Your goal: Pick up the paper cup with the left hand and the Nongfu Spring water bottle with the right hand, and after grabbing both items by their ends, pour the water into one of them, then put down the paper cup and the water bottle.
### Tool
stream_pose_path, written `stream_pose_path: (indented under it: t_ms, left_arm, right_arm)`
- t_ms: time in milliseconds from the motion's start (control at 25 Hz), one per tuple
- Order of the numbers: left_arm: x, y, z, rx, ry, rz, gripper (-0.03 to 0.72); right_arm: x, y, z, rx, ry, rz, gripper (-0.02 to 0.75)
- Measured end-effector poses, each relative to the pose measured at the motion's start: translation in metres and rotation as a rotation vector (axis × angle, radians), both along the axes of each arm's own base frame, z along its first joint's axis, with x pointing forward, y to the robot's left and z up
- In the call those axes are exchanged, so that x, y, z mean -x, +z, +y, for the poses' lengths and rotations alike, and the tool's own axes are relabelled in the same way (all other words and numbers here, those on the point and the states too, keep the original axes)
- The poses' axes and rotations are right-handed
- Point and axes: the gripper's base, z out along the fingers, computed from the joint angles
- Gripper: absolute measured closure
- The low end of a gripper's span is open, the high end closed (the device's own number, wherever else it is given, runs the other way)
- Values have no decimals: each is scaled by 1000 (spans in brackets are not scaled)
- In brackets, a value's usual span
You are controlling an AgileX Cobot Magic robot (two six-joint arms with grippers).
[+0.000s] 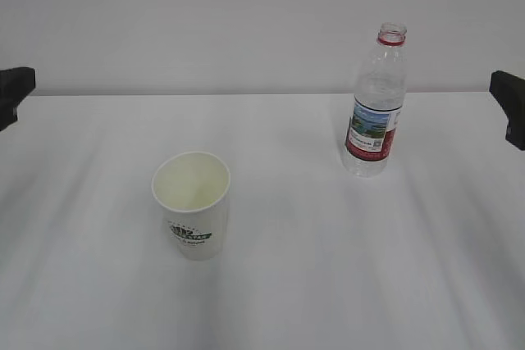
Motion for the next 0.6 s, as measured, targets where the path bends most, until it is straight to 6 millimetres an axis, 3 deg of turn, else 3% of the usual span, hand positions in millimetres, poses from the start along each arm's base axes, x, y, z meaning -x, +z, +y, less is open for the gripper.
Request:
stream_pose_path:
  t_ms: [320, 600]
  left_arm:
    - [3, -52, -1, 11, -4, 68, 147]
    - [17, -93, 0, 30, -13, 75, 154]
  right_arm:
    - [2, -26, 0, -46, -10, 31, 150]
    - [9, -55, 0, -62, -7, 34, 150]
